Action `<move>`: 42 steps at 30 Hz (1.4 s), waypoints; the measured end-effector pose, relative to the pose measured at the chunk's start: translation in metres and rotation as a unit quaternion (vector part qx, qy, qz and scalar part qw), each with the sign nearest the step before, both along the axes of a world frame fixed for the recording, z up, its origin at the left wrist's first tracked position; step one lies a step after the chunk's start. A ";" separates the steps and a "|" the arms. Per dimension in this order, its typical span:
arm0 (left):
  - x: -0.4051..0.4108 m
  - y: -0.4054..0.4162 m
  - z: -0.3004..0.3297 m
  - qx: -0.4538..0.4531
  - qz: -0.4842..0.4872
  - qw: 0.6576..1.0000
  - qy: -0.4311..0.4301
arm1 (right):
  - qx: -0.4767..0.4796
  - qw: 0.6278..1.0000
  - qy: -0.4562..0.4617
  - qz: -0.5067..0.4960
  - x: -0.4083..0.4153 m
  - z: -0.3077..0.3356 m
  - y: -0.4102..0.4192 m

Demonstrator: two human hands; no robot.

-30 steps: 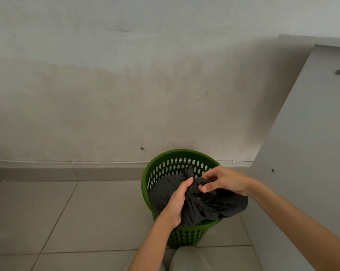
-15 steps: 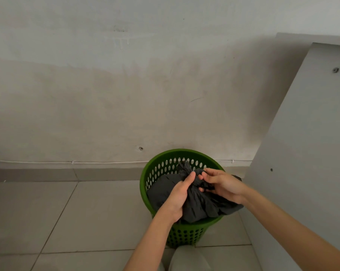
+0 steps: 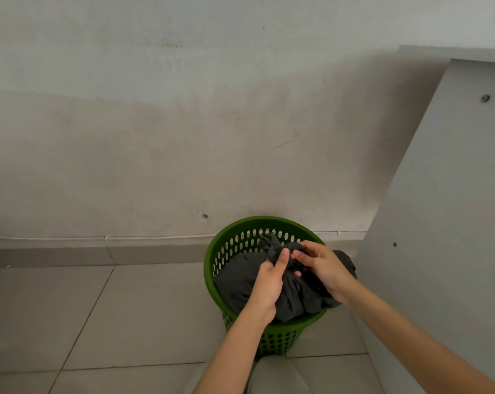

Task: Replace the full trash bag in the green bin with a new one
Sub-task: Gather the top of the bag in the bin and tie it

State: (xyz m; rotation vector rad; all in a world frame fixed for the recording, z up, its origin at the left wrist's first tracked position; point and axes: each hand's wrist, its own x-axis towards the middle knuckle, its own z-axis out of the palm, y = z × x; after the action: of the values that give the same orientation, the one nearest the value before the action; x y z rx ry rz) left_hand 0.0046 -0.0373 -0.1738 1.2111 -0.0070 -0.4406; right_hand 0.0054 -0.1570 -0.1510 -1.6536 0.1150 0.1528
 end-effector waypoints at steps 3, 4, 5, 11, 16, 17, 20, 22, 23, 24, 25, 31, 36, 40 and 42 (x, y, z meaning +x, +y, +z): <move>-0.001 -0.001 0.004 0.017 0.010 1.000 -0.011 | -0.008 0.999 -0.022 -0.028 -0.002 -0.003 0.006; -0.001 0.000 0.005 0.020 0.001 1.000 -0.006 | -0.008 0.999 -0.024 -0.035 -0.003 -0.004 0.008; 0.000 0.000 0.006 0.020 -0.006 1.000 0.002 | -0.007 0.999 -0.024 -0.041 -0.004 -0.005 0.010; 0.001 0.003 0.006 -0.003 0.003 0.999 0.045 | -0.002 1.000 -0.001 -0.021 -0.007 -0.006 0.011; 0.002 0.013 0.004 -0.055 0.007 0.994 0.092 | -0.063 0.997 -0.030 0.028 -0.009 0.000 0.009; 0.001 0.012 0.004 -0.068 0.010 0.993 0.100 | -0.083 0.995 -0.042 0.030 -0.008 0.002 0.009; 0.000 0.012 0.004 -0.098 -0.002 0.989 0.107 | -0.196 0.971 -0.111 0.078 -0.005 0.006 0.007; -0.001 0.014 0.004 -0.095 -0.024 0.991 0.090 | -0.235 0.954 -0.141 0.119 -0.005 0.007 0.001; -0.001 0.014 0.004 -0.091 -0.036 0.992 0.083 | -0.233 0.952 -0.146 0.132 -0.004 0.007 -0.003; -0.002 0.013 0.005 -0.091 -0.047 0.992 0.079 | -0.227 0.952 -0.148 0.139 -0.004 0.008 -0.007; -0.002 0.013 0.006 -0.092 -0.056 0.991 0.078 | -0.223 0.953 -0.149 0.139 -0.004 0.009 -0.010; -0.004 0.007 0.005 -0.085 -0.056 0.993 0.056 | -0.234 0.956 -0.153 0.083 -0.005 0.003 -0.004; -0.006 -0.008 0.003 0.034 0.049 0.998 -0.027 | -0.263 0.949 -0.172 -0.012 -0.003 -0.004 0.004; 0.002 0.000 0.001 -0.015 0.132 0.991 -0.024 | -0.260 0.947 -0.179 -0.054 -0.006 -0.005 0.006; 0.002 0.001 0.000 0.051 0.189 0.978 -0.067 | -0.255 0.947 -0.181 -0.072 -0.006 -0.007 0.008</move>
State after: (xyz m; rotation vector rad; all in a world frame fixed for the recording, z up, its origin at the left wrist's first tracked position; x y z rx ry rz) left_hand 0.0065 -0.0358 -0.1740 1.3067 0.1295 -0.0250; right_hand -0.0011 -0.1486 -0.1582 -2.1521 -0.0081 -0.3205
